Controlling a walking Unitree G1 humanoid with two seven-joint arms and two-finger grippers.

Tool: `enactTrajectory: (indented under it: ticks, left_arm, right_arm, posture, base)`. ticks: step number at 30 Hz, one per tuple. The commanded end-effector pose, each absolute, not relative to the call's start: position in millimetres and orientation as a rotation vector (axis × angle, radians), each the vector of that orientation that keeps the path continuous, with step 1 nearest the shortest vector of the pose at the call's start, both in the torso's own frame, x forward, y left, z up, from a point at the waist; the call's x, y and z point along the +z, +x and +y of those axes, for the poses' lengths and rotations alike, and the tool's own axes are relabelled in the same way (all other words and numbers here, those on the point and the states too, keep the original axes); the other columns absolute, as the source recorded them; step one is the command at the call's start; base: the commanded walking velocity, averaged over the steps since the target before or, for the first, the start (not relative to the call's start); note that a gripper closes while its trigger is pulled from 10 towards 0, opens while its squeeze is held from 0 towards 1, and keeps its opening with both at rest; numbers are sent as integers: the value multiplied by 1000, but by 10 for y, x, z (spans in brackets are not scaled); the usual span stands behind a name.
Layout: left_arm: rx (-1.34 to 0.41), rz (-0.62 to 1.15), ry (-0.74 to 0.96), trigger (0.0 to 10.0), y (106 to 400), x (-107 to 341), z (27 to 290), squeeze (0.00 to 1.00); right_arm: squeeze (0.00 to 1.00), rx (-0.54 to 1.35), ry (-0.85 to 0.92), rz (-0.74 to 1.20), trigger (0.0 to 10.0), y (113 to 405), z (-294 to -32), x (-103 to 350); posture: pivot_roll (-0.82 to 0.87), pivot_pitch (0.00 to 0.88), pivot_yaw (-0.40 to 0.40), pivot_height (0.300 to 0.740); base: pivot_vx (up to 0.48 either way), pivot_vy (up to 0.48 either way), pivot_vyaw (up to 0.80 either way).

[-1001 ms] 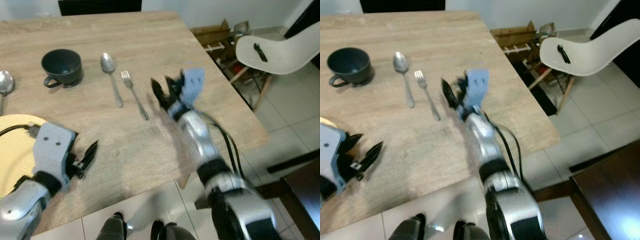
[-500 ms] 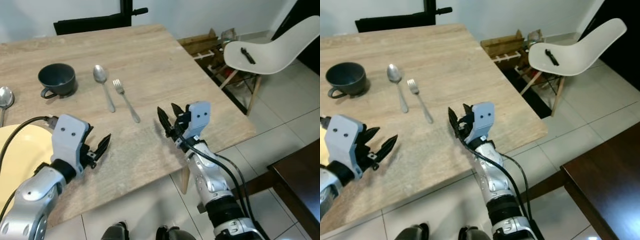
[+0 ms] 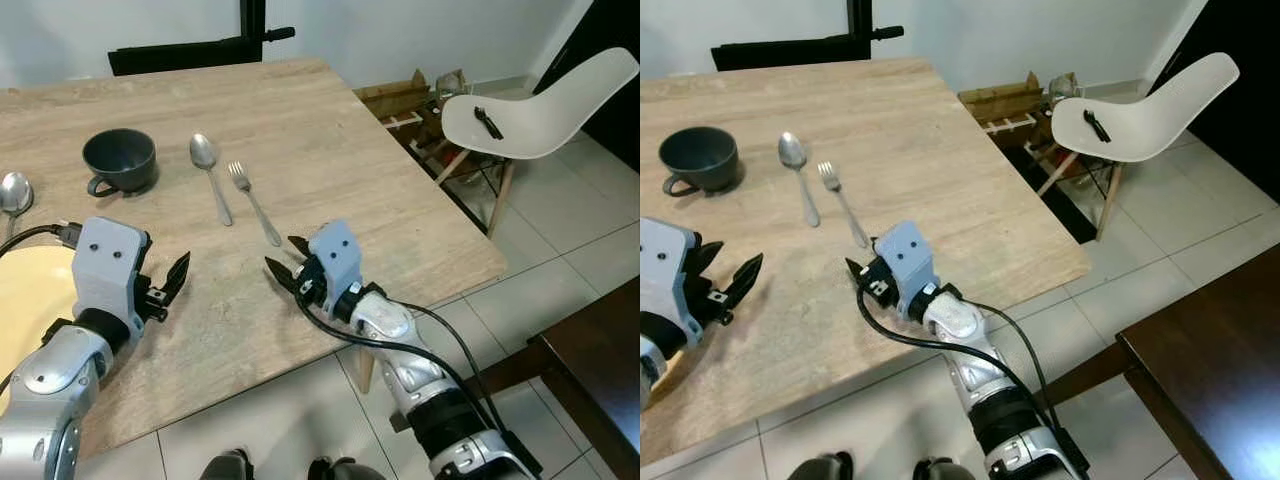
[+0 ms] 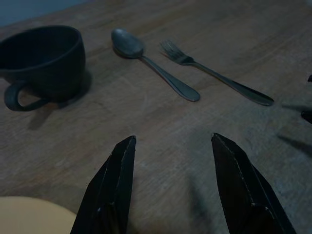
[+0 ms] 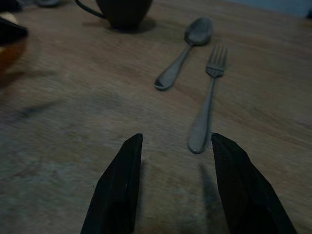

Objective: Setting the table

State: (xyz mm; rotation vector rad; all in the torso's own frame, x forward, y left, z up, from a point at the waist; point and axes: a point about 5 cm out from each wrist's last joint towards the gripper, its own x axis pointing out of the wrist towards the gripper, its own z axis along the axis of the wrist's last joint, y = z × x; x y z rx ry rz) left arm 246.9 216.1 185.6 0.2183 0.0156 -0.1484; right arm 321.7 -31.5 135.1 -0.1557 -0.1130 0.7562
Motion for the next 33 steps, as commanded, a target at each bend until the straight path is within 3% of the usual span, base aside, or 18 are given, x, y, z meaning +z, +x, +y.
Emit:
enactTrajectory:
  ticks: [1, 8, 9, 15, 16, 18, 33]
  left_arm:
    - [-138, 14, 203, 10000, 2477, 1860, 2178, 0]
    - [-122, -3, 198, 10000, 2480, 1933, 2242, 0]
    - [-118, -6, 196, 10000, 2482, 1948, 2253, 0]
    - [-116, -15, 195, 10000, 2474, 1972, 2235, 0]
    - [-117, -16, 194, 10000, 2472, 1974, 2231, 0]
    - [-116, -17, 194, 10000, 2465, 1980, 2229, 0]
    - [-95, -17, 203, 10000, 2385, 2015, 2247, 0]
  right_arm:
    - [0, 728, -186, -57, 10000, 3244, -327, 1267]
    - [0, 726, -218, 38, 10000, 3281, -308, 1135]
    - [0, 724, -207, 65, 4941, 3307, -285, 1114]
    - [0, 714, -181, 140, 4471, 3395, -200, 1080]
    - [0, 707, -182, 151, 471, 3410, -191, 1078]
    - [0, 698, -184, 164, 0, 3440, -181, 1087]
    - [0, 648, -142, 240, 0, 3619, -70, 1207]
  posture:
    - [149, 59, -43, 740]
    - [164, 64, -41, 740]
    - [177, 64, -44, 740]
    - [189, 63, -48, 740]
    - [189, 63, -48, 740]
    - [199, 64, -52, 740]
    - [239, 69, -64, 740]
  base:
    - [0, 0, 0]
    - [0, 0, 0]
    - [0, 0, 0]
    - [0, 0, 0]
    - [0, 0, 0]
    - [0, 0, 0]
    - [0, 0, 0]
